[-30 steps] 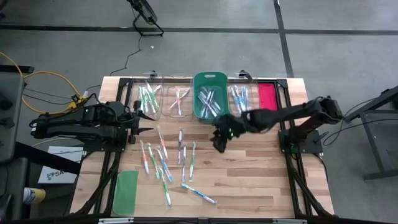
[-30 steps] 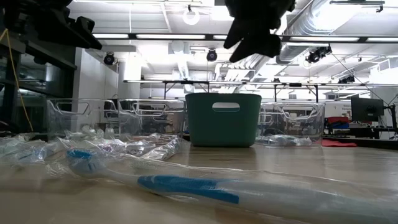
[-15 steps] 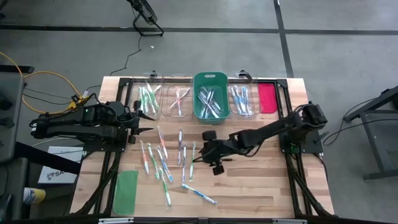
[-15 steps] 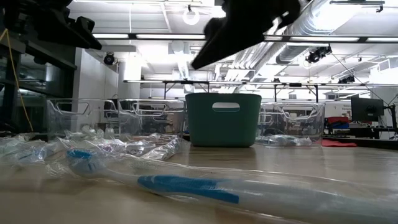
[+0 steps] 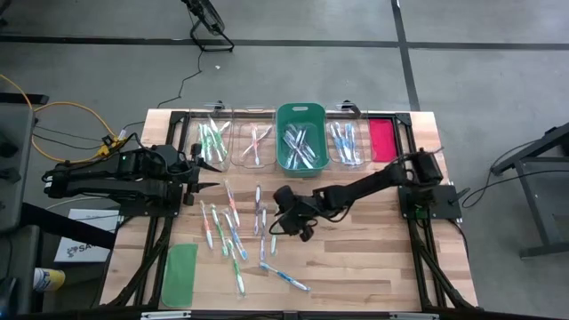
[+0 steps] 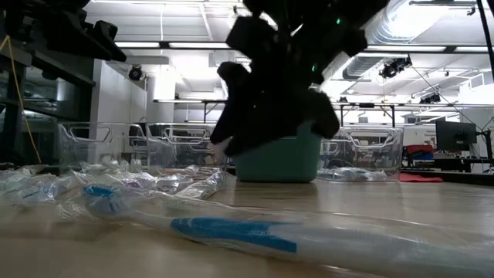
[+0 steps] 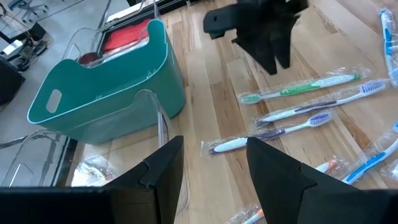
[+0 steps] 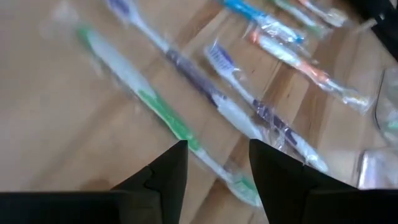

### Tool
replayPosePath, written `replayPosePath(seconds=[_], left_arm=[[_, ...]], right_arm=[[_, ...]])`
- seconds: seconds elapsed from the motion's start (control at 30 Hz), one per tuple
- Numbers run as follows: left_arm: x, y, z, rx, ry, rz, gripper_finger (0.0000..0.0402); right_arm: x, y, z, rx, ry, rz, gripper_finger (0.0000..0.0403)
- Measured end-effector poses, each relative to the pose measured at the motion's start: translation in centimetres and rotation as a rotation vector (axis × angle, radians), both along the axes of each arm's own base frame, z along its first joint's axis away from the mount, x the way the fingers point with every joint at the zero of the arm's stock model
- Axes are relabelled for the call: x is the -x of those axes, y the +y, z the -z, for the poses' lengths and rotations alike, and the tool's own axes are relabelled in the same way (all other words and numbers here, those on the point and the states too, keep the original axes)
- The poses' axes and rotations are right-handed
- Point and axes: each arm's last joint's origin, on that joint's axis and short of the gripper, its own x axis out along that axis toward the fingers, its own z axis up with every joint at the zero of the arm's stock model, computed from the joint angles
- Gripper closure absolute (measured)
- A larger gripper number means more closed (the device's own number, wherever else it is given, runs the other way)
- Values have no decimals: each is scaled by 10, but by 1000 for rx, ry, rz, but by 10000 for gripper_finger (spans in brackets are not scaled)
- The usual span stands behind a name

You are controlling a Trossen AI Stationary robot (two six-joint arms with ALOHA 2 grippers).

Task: Pick & Place Toothbrushes
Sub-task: Put the green toothbrush into the left transparent bin

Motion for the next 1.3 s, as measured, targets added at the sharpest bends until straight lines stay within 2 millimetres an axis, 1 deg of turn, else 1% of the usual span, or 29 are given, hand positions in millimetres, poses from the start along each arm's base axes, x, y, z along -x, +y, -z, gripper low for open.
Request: replayPosePath(seconds=[0.2, 0.3, 0.37, 0.6, 0.77, 0.83, 0.97, 1.07, 1.23, 1.27, 1.3], left_arm=[[0, 0, 0, 0, 0, 0, 232], [0, 0, 0, 0, 1, 0, 232], [0, 0, 0, 0, 1, 0, 232], [0, 0, 0, 0, 6, 0, 232], [0, 0, 1, 1, 8, 0, 232], [0, 0, 1, 1, 8, 0, 232], [1, 0, 1, 0, 11, -1, 232], [1, 0, 1, 0, 12, 0, 232], [1, 0, 1, 0, 10, -1, 232], [1, 0, 1, 0, 11, -1, 232], [1, 0, 1, 0, 11, -1, 232]], right_arm=[[-4, -10, 15, 182, 19, -112, 248], [-5, -11, 22, 281, 28, -200, 249], [-5, -11, 23, 342, 27, -237, 250], [-8, -18, 22, 357, 9, -252, 250], [-13, -17, 38, 419, -7, -316, 250], [-16, -17, 41, 430, -28, -329, 250], [-17, -17, 47, 419, -20, -298, 254], [-16, -17, 48, 376, -6, -256, 281], [-14, -16, 51, 344, 23, -208, 370], [-14, -16, 51, 348, 29, -199, 385], [-14, -16, 51, 340, 34, -191, 392]])
